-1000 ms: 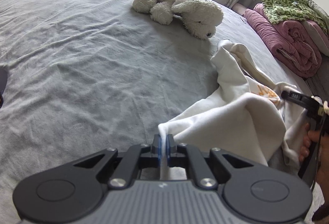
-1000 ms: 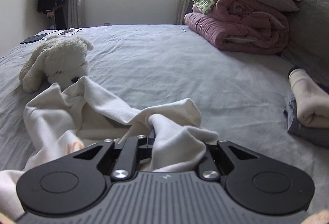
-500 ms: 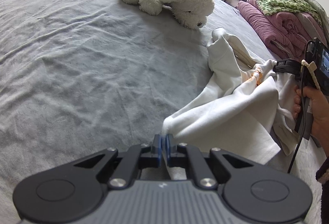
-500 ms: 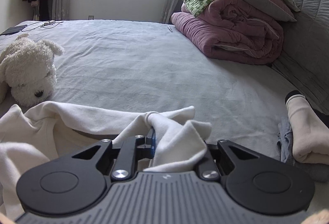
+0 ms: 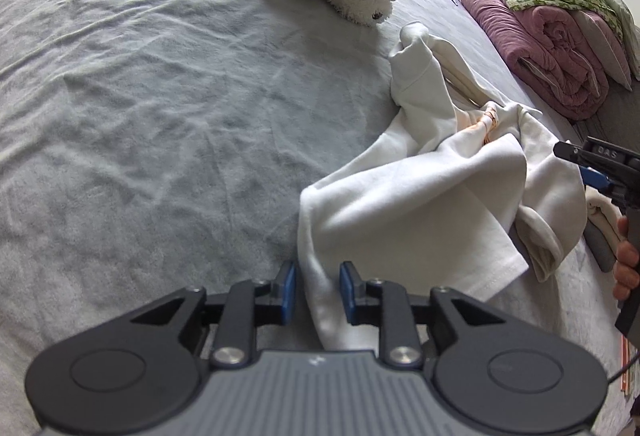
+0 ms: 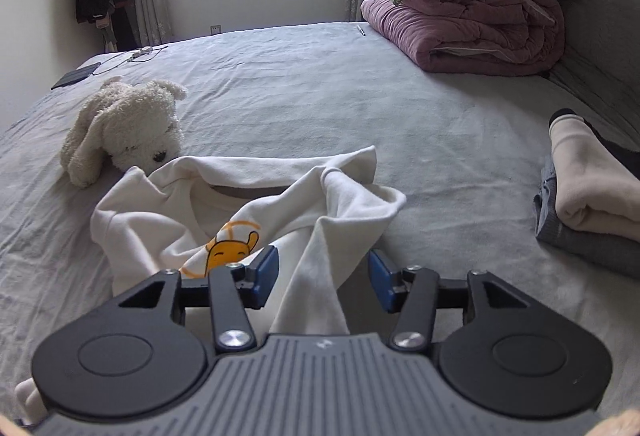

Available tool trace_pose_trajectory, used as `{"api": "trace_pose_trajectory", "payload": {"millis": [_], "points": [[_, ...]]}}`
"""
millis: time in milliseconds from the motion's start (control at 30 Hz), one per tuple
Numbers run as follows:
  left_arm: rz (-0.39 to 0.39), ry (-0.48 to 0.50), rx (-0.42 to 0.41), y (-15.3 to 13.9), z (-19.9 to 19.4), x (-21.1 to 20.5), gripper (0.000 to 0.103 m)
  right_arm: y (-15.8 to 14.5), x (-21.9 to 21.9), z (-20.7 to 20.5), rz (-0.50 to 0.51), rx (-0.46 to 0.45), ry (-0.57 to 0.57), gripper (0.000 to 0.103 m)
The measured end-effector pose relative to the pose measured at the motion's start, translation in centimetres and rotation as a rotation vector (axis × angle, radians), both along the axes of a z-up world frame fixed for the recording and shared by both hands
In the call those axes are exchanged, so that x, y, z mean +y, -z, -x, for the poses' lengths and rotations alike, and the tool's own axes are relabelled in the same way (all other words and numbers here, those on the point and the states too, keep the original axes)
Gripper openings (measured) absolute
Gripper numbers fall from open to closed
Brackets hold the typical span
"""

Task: Fold clothes
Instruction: 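Pull the sweatshirt flat with both tools, then open them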

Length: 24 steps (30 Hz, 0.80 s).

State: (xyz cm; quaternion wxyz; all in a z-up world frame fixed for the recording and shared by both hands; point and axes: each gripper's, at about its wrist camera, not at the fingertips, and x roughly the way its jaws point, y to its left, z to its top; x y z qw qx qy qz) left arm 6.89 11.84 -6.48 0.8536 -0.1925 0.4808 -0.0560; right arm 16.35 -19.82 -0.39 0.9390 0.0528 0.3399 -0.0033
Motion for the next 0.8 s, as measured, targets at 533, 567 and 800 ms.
{"api": "trace_pose_trajectory", "payload": {"millis": [533, 567, 800], "points": [[0.003, 0.048, 0.013, 0.2, 2.6, -1.2, 0.026, 2.8, -2.6, 13.3, -0.225, 0.071, -0.042, 0.059], [0.000, 0.046, 0.010, 0.3, 2.7, -1.3, 0.026, 3.3, -2.7, 13.8, -0.237, 0.071, -0.052, 0.059], [-0.078, 0.061, -0.052, 0.6, 3.5, -2.5, 0.014, 5.8, -1.5, 13.3, -0.289, 0.142, -0.105, 0.059]]}}
